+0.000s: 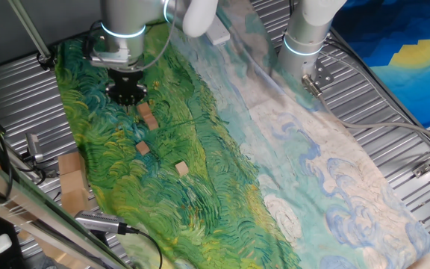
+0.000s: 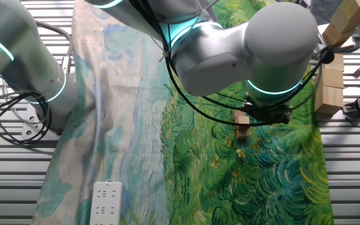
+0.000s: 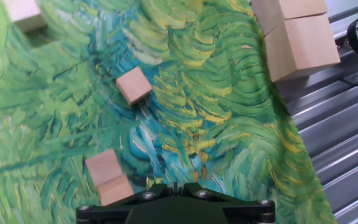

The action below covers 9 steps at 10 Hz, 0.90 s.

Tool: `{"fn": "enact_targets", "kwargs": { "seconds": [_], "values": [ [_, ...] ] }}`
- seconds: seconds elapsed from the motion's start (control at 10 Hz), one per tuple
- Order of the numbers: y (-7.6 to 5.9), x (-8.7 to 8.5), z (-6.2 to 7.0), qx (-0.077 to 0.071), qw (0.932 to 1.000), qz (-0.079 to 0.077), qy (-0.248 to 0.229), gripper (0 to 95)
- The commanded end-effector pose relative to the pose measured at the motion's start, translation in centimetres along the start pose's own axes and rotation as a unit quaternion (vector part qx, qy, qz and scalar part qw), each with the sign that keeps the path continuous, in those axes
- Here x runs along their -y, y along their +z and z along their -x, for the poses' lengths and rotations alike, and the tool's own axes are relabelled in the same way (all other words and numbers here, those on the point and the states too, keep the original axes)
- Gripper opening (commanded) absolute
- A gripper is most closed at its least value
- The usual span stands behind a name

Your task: Stack the blocks into a pyramid shape

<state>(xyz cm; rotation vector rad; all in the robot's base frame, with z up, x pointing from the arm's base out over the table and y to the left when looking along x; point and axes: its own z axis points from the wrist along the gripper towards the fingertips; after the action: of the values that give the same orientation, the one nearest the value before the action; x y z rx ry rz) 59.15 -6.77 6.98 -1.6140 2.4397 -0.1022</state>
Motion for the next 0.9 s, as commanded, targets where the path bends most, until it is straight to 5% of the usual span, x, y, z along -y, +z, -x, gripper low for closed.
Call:
{"fn": "enact_targets", "kwargs": {
  "seconds": [0.1, 0.4, 0.9],
  "values": [
    [0.2, -0.3, 0.5, 0.002, 0.9999, 0.001, 0.014, 0.0],
    [0.5, -0.8, 1.2, 0.0, 0.9995, 0.001, 0.031, 0.0],
    [1.0, -1.7, 0.2, -0.001, 0.9994, 0.002, 0.036, 0.0]
  ]
}}
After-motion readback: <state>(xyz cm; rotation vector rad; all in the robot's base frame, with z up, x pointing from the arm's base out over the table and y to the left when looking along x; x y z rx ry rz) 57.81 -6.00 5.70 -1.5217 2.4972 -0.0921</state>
